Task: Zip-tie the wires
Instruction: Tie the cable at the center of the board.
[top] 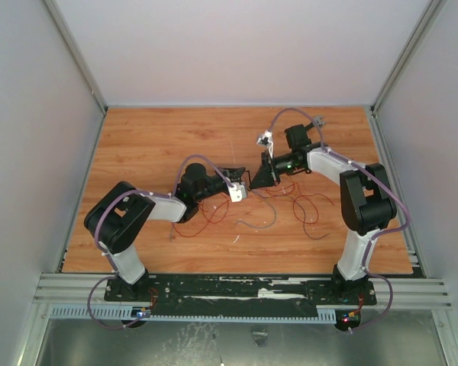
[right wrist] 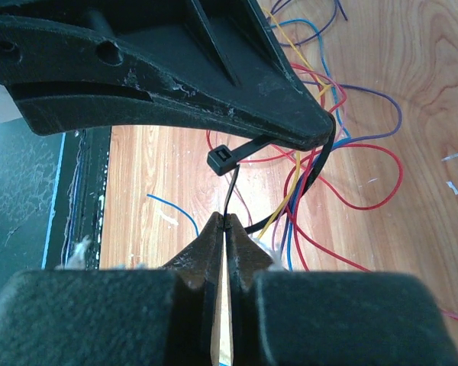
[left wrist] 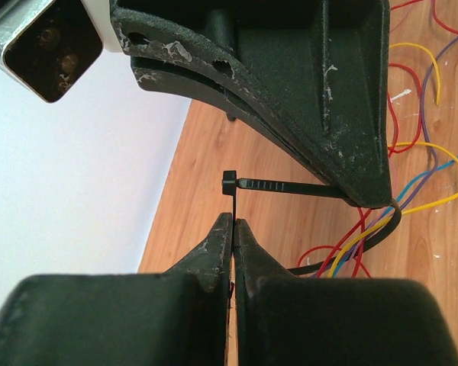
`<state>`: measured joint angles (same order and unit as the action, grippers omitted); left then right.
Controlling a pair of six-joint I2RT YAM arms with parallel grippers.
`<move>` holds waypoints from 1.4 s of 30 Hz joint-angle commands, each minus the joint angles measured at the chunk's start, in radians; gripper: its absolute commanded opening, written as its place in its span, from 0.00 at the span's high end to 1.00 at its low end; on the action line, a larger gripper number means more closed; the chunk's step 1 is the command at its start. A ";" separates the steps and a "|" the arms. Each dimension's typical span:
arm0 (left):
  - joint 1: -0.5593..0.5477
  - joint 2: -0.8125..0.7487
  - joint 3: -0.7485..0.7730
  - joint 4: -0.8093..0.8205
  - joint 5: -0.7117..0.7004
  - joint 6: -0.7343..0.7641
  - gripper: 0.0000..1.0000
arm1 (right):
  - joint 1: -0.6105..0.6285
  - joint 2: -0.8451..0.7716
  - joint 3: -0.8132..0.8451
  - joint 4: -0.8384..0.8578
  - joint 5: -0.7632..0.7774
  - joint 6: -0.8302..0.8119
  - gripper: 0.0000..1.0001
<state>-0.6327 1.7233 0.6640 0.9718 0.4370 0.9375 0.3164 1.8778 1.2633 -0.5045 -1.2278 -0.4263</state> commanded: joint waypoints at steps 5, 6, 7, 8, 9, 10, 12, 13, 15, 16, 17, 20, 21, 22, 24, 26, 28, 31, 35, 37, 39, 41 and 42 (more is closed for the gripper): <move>-0.011 0.006 0.008 0.051 -0.009 -0.011 1.00 | 0.010 -0.013 -0.023 -0.012 -0.028 -0.029 1.00; -0.010 0.006 0.009 0.052 -0.008 -0.011 1.00 | 0.008 -0.013 -0.023 -0.013 -0.029 -0.029 1.00; -0.010 0.005 0.009 0.053 -0.009 -0.011 1.00 | 0.008 -0.013 -0.027 -0.013 -0.029 -0.031 1.00; -0.011 0.005 0.008 0.053 -0.009 -0.010 1.00 | 0.009 -0.014 -0.029 -0.012 -0.029 -0.032 1.00; -0.011 0.005 0.008 0.054 -0.008 -0.010 1.00 | 0.009 -0.014 -0.030 -0.012 -0.029 -0.032 1.00; -0.010 0.005 0.009 0.053 -0.006 -0.010 1.00 | 0.009 -0.013 -0.030 -0.010 -0.031 -0.032 1.00; -0.011 0.005 0.008 0.056 -0.003 -0.010 1.00 | 0.008 -0.012 -0.023 -0.010 -0.036 -0.031 1.00; -0.010 0.006 0.007 0.056 -0.003 -0.009 1.00 | 0.009 -0.010 -0.020 -0.011 -0.039 -0.032 1.00; -0.011 0.006 0.005 0.059 -0.003 -0.010 1.00 | 0.008 -0.012 -0.012 -0.018 -0.040 -0.035 1.00; -0.011 0.005 0.005 0.061 -0.003 -0.011 1.00 | 0.008 -0.012 -0.008 -0.025 -0.043 -0.042 1.00; -0.010 0.005 0.004 0.061 -0.003 -0.008 1.00 | 0.009 -0.011 -0.005 -0.031 -0.048 -0.048 1.00; -0.011 0.005 0.003 0.065 -0.001 -0.010 1.00 | 0.009 -0.006 0.006 -0.040 -0.054 -0.057 1.00; -0.010 0.005 0.003 0.066 0.000 -0.011 1.00 | 0.009 -0.005 0.008 -0.041 -0.056 -0.059 1.00; -0.011 0.005 0.002 0.067 0.000 -0.011 1.00 | 0.008 -0.003 0.013 -0.043 -0.059 -0.060 1.00; -0.011 0.005 0.000 0.067 0.000 -0.010 1.00 | 0.009 -0.001 0.019 -0.047 -0.061 -0.064 1.00; -0.010 0.006 -0.002 0.068 -0.001 -0.011 1.00 | 0.007 0.001 0.025 -0.048 -0.061 -0.066 1.00; -0.010 0.006 -0.002 0.072 -0.001 -0.013 1.00 | 0.007 0.005 0.032 -0.053 -0.061 -0.068 1.00; -0.010 0.005 -0.004 0.078 0.002 -0.013 1.00 | 0.007 0.015 0.045 -0.070 -0.065 -0.082 1.00; -0.010 0.005 -0.009 0.085 0.003 -0.014 1.00 | 0.003 0.024 0.059 -0.085 -0.068 -0.094 1.00; -0.011 0.007 -0.009 0.089 0.004 -0.014 1.00 | 0.000 0.030 0.066 -0.089 -0.073 -0.097 1.00; -0.012 0.007 -0.010 0.093 0.004 -0.017 1.00 | 0.002 0.036 0.068 -0.090 -0.076 -0.101 1.00; -0.012 0.007 -0.011 0.097 0.003 -0.019 1.00 | 0.002 0.040 0.066 -0.089 -0.077 -0.105 1.00; -0.012 0.007 -0.012 0.098 0.004 -0.019 1.00 | 0.000 0.041 0.065 -0.091 -0.078 -0.109 1.00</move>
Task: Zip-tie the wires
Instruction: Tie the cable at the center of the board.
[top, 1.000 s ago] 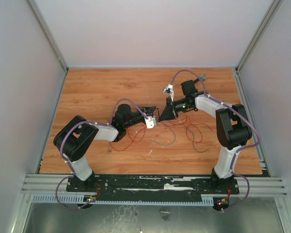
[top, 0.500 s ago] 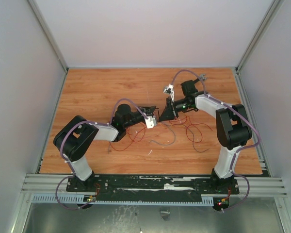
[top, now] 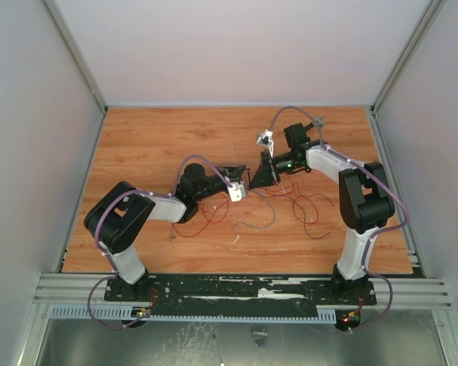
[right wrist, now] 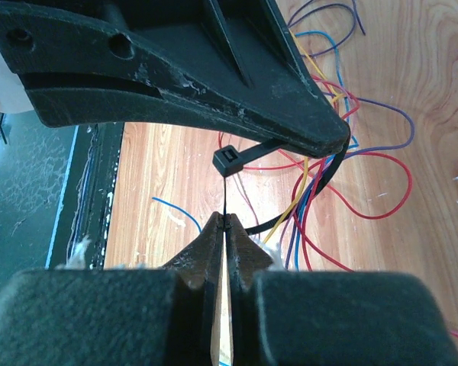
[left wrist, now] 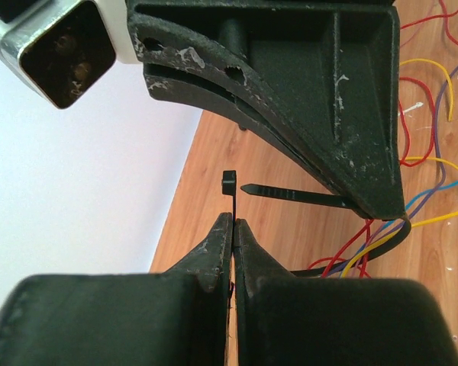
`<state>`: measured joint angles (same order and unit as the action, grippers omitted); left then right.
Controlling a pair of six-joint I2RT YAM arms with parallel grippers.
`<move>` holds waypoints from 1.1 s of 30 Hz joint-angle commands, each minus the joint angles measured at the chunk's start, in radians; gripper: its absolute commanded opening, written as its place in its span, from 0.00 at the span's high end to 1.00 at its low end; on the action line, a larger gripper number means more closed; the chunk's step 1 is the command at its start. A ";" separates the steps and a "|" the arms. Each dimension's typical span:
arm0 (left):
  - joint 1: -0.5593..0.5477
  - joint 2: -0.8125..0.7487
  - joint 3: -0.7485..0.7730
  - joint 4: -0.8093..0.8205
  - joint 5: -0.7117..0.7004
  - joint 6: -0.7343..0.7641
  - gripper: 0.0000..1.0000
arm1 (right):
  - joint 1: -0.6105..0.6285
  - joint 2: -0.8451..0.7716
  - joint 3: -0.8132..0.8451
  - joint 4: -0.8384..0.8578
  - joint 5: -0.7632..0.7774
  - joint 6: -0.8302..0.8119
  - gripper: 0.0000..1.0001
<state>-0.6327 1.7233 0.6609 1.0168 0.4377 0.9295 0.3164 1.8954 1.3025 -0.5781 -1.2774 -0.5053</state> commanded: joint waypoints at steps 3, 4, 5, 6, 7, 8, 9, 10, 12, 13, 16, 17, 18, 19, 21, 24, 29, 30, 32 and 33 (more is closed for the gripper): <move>-0.011 0.007 -0.009 0.055 0.003 -0.012 1.00 | 0.000 0.028 0.026 -0.045 -0.028 -0.038 1.00; -0.012 0.007 -0.010 0.056 0.003 -0.013 1.00 | 0.000 0.028 0.026 -0.046 -0.028 -0.039 1.00; -0.012 0.007 -0.009 0.056 0.003 -0.014 1.00 | -0.002 0.028 0.025 -0.048 -0.029 -0.042 1.00; -0.012 0.007 -0.009 0.056 0.003 -0.014 1.00 | -0.003 0.027 0.023 -0.053 -0.028 -0.048 1.00; -0.012 0.007 -0.010 0.056 0.003 -0.014 1.00 | -0.003 0.025 0.022 -0.058 -0.026 -0.052 1.00; -0.012 0.007 -0.010 0.055 0.003 -0.014 1.00 | -0.003 0.023 0.019 -0.062 -0.022 -0.056 1.00; -0.012 0.007 -0.009 0.056 0.003 -0.014 1.00 | -0.003 0.020 0.016 -0.064 -0.019 -0.059 1.00; -0.012 0.008 -0.008 0.056 0.002 -0.014 1.00 | -0.006 0.017 0.014 -0.065 -0.018 -0.059 1.00; -0.012 0.009 -0.008 0.056 0.005 -0.014 1.00 | -0.010 0.015 0.016 -0.065 -0.022 -0.059 1.00; -0.012 0.009 -0.008 0.056 0.006 -0.015 1.00 | -0.012 0.015 0.021 -0.065 -0.023 -0.057 1.00; -0.012 0.009 -0.010 0.056 0.006 -0.014 1.00 | -0.014 0.014 0.027 -0.064 -0.023 -0.056 1.00; -0.012 0.009 -0.009 0.055 0.005 -0.015 1.00 | -0.014 0.015 0.029 -0.065 -0.024 -0.056 1.00; -0.012 0.009 -0.010 0.055 0.005 -0.015 1.00 | -0.015 0.015 0.031 -0.065 -0.023 -0.056 1.00; -0.012 0.009 -0.009 0.055 0.006 -0.015 1.00 | -0.016 0.015 0.032 -0.065 -0.023 -0.056 1.00; -0.012 0.009 -0.009 0.057 0.006 -0.015 1.00 | -0.016 0.014 0.036 -0.065 -0.025 -0.055 1.00; -0.012 0.010 -0.011 0.057 0.006 -0.014 1.00 | -0.016 0.014 0.041 -0.066 -0.025 -0.054 1.00; -0.012 0.009 -0.010 0.059 0.006 -0.014 1.00 | -0.019 0.020 0.054 -0.066 -0.026 -0.051 1.00; -0.012 0.009 -0.011 0.059 0.006 -0.014 1.00 | -0.017 0.021 0.057 -0.066 -0.026 -0.050 1.00; -0.013 0.010 -0.012 0.060 0.006 -0.014 1.00 | -0.017 0.022 0.061 -0.069 -0.025 -0.050 1.00; -0.013 0.011 -0.012 0.060 0.006 -0.014 1.00 | -0.017 0.022 0.062 -0.069 -0.025 -0.050 1.00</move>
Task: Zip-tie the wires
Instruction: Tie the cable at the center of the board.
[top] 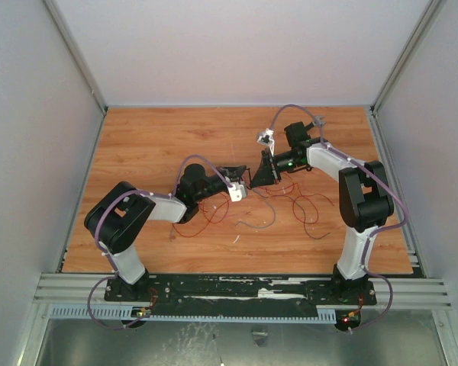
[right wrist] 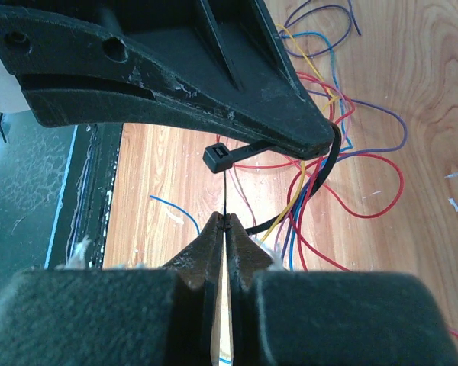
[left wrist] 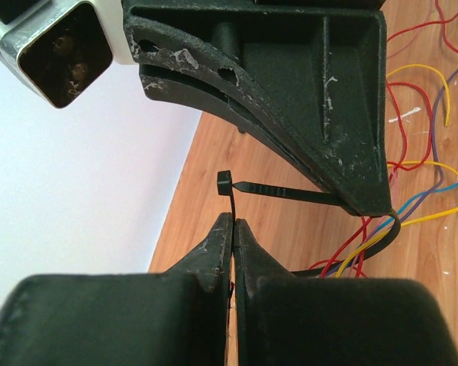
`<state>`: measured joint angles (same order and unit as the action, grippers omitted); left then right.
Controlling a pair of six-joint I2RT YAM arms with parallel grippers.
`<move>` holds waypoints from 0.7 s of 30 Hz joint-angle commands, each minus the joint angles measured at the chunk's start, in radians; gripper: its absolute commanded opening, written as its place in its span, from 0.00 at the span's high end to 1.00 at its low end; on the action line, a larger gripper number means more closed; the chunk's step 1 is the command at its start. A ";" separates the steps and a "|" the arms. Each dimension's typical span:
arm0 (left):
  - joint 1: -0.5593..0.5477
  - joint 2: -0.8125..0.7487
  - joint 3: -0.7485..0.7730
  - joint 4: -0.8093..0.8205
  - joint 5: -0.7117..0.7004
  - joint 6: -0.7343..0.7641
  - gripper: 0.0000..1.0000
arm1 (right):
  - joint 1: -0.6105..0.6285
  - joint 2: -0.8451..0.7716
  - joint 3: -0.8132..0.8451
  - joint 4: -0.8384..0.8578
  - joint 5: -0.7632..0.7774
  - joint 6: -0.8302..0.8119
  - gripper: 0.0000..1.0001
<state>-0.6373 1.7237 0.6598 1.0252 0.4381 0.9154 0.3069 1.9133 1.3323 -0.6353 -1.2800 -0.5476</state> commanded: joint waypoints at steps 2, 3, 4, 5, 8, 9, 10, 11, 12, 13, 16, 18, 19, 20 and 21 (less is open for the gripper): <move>-0.007 0.013 -0.013 0.054 0.005 0.000 1.00 | -0.009 0.003 0.033 -0.013 -0.024 -0.008 1.00; -0.007 0.014 -0.012 0.055 0.006 0.000 1.00 | -0.008 0.003 0.033 -0.013 -0.024 -0.009 1.00; -0.007 0.013 -0.012 0.056 0.005 -0.001 1.00 | -0.008 0.003 0.032 -0.014 -0.024 -0.011 1.00; -0.007 0.013 -0.013 0.057 0.004 -0.001 1.00 | -0.008 0.003 0.032 -0.016 -0.024 -0.012 1.00; -0.007 0.013 -0.016 0.061 0.004 -0.001 1.00 | -0.008 0.001 0.029 -0.019 -0.023 -0.016 1.00; -0.007 0.014 -0.017 0.062 0.003 -0.003 1.00 | -0.008 0.001 0.029 -0.021 -0.023 -0.018 1.00; -0.007 0.013 -0.017 0.064 0.003 -0.003 1.00 | -0.008 0.000 0.028 -0.025 -0.023 -0.021 1.00; -0.007 0.013 -0.018 0.066 0.003 -0.004 1.00 | -0.009 -0.001 0.028 -0.028 -0.024 -0.026 1.00; -0.007 0.014 -0.019 0.069 0.002 -0.005 1.00 | -0.009 -0.002 0.028 -0.034 -0.024 -0.032 1.00; -0.007 0.013 -0.019 0.072 0.001 -0.007 1.00 | -0.011 -0.003 0.028 -0.041 -0.023 -0.040 1.00; -0.007 0.014 -0.019 0.077 0.001 -0.011 1.00 | -0.012 -0.005 0.023 -0.050 -0.024 -0.049 1.00; -0.007 0.016 -0.019 0.082 0.002 -0.015 1.00 | -0.012 -0.004 0.021 -0.051 -0.025 -0.049 1.00; -0.007 0.016 -0.019 0.082 0.002 -0.016 1.00 | -0.012 -0.002 0.021 -0.050 -0.027 -0.049 1.00; -0.007 0.016 -0.021 0.082 0.002 -0.017 1.00 | -0.012 -0.003 0.021 -0.050 -0.027 -0.049 1.00; -0.007 0.016 -0.020 0.082 0.002 -0.016 1.00 | -0.012 -0.002 0.021 -0.050 -0.028 -0.049 1.00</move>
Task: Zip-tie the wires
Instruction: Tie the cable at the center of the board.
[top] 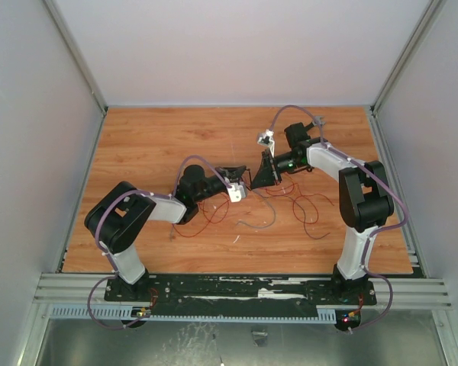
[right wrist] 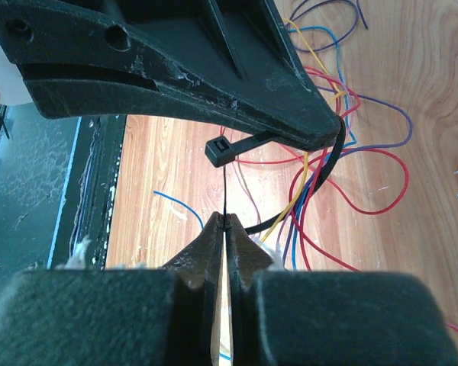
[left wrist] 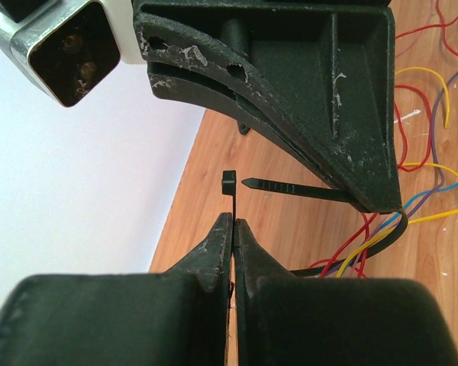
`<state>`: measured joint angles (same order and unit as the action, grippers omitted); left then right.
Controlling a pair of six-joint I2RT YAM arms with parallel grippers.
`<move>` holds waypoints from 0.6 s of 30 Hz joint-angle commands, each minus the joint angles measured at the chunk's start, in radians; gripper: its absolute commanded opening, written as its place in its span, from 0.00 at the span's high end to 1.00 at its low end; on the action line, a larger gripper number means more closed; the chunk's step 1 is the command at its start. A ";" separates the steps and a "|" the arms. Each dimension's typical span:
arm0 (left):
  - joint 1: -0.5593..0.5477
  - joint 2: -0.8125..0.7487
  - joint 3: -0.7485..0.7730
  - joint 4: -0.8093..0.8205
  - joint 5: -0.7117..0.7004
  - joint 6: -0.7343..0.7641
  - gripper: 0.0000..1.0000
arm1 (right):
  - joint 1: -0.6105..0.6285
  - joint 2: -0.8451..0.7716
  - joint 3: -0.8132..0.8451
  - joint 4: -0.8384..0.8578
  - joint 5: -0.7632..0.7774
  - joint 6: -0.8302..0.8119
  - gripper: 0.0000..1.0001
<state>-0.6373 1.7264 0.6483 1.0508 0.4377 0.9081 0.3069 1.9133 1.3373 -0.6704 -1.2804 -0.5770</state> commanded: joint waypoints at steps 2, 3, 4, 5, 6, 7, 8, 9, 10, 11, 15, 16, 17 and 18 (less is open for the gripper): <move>-0.007 0.014 -0.010 0.057 0.003 -0.009 1.00 | -0.012 -0.002 0.018 -0.014 -0.029 -0.020 1.00; -0.007 0.015 -0.009 0.057 0.003 -0.009 1.00 | -0.011 -0.002 0.018 -0.013 -0.031 -0.019 1.00; -0.007 0.015 -0.009 0.058 0.004 -0.011 1.00 | -0.012 -0.001 0.021 -0.012 -0.032 -0.018 1.00; -0.007 0.016 -0.009 0.058 0.004 -0.010 1.00 | -0.012 0.002 0.021 -0.013 -0.033 -0.017 1.00; -0.008 0.017 -0.009 0.059 0.005 -0.011 1.00 | -0.012 0.002 0.023 -0.012 -0.033 -0.017 1.00; -0.007 0.017 -0.009 0.060 0.006 -0.011 1.00 | -0.013 0.003 0.023 -0.012 -0.033 -0.017 1.00; -0.007 0.018 -0.009 0.060 0.006 -0.011 1.00 | -0.013 0.003 0.022 -0.012 -0.034 -0.017 1.00; -0.007 0.018 -0.009 0.060 0.006 -0.012 1.00 | -0.012 0.003 0.023 -0.012 -0.034 -0.017 1.00; -0.008 0.018 -0.009 0.060 0.007 -0.013 1.00 | -0.012 0.003 0.026 -0.012 -0.036 -0.017 1.00; -0.007 0.018 -0.008 0.060 0.007 -0.013 1.00 | -0.013 0.003 0.027 -0.011 -0.035 -0.016 1.00; -0.008 0.018 -0.010 0.060 0.009 -0.012 1.00 | -0.012 0.006 0.036 -0.011 -0.037 -0.011 1.00; -0.009 0.018 -0.009 0.060 0.010 -0.012 1.00 | -0.012 0.007 0.037 -0.012 -0.036 -0.012 1.00; -0.009 0.018 -0.010 0.060 0.010 -0.011 1.00 | -0.012 0.009 0.039 -0.013 -0.037 -0.011 1.00; -0.009 0.019 -0.010 0.060 0.010 -0.010 1.00 | -0.013 0.011 0.042 -0.014 -0.037 -0.011 1.00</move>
<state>-0.6373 1.7332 0.6464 1.0683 0.4385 0.9031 0.3069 1.9133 1.3396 -0.6785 -1.2884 -0.5781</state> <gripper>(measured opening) 0.019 0.005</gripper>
